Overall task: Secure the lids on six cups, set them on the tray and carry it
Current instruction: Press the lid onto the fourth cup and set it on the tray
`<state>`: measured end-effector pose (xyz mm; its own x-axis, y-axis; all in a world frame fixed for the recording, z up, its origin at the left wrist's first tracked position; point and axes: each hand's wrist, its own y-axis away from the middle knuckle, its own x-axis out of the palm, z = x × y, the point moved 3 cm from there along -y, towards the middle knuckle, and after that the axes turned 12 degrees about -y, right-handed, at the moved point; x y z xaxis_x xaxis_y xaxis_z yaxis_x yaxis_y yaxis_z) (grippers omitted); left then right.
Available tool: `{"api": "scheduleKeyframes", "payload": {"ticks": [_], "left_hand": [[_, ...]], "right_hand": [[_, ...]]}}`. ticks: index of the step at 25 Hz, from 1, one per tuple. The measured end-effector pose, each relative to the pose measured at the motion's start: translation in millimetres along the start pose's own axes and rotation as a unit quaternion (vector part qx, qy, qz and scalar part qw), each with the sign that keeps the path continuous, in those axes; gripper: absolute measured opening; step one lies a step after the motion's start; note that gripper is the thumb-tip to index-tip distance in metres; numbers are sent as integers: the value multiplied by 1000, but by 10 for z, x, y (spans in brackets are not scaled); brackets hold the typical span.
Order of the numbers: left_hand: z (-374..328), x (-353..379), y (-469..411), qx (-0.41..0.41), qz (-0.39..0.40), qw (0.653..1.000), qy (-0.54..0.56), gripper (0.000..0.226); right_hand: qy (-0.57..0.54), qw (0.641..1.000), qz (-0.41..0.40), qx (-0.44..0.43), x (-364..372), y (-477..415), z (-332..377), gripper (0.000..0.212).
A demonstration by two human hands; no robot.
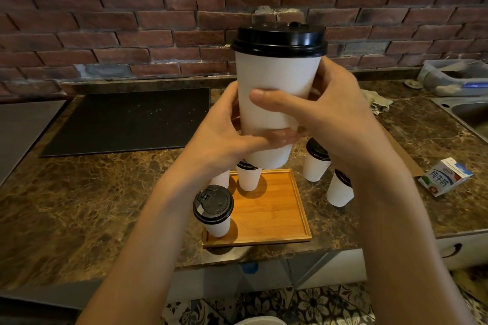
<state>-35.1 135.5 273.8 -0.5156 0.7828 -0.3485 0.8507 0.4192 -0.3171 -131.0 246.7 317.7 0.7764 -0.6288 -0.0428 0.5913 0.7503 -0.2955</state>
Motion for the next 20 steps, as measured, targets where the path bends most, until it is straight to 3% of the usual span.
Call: {"api": "scheduleKeyframes", "payload": {"ticks": [9,16,20], "left_hand": [[-29,-6,24,7,104,994,40,69],[-44,27,43,10,94,994,47,63],[-49,28,42,7,51,998,39,65]], "right_hand": [[-61,994,92,-4,-105,35,32,63],[-40,994,102,2,-89,69,48,61],[-24,997,75,0,-67,62,74,65]]}}
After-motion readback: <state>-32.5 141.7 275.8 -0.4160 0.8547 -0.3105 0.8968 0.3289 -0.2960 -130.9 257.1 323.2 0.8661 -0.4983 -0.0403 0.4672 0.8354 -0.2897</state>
